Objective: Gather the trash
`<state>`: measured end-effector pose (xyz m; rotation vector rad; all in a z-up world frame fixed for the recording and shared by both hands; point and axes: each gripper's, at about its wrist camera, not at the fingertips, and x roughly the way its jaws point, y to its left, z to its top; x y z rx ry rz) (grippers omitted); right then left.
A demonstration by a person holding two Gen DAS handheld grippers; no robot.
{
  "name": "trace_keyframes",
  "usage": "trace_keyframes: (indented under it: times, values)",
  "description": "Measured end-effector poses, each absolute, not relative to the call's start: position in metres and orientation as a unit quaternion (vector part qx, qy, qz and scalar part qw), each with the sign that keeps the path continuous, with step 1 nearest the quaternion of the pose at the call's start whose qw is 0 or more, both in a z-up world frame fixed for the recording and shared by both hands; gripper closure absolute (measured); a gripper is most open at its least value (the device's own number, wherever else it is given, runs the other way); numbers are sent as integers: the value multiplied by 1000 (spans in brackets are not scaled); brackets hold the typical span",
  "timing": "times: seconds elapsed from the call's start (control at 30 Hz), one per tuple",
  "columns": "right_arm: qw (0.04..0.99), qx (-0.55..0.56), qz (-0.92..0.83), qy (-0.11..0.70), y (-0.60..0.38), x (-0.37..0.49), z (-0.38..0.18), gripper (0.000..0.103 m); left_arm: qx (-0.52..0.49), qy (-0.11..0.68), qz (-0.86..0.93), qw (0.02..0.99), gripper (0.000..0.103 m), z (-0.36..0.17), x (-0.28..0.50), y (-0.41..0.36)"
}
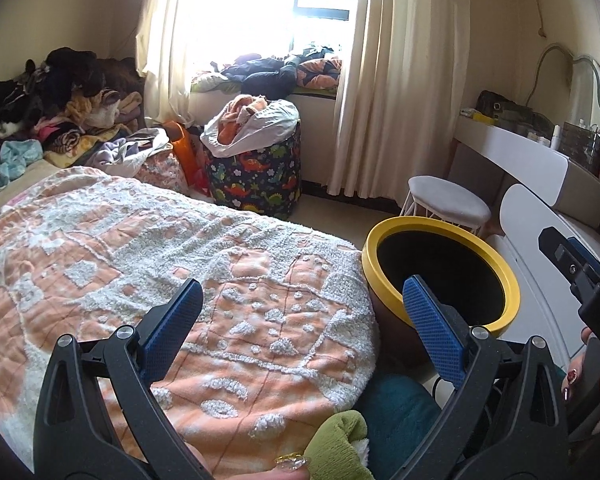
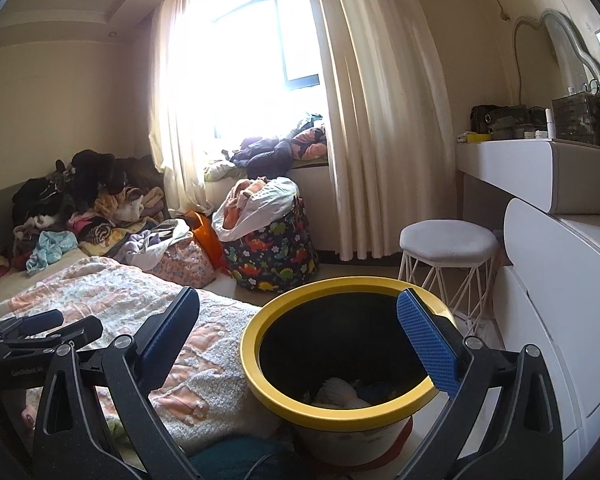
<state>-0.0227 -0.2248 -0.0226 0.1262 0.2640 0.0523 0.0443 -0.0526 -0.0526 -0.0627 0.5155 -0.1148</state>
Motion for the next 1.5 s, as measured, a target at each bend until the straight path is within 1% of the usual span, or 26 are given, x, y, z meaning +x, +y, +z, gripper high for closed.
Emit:
trace_keyframes:
  times: [1.5]
  values:
    - [989,63,22,130,-228,-22,-21,7,-31,255,-57,965,11,-53,43,-51]
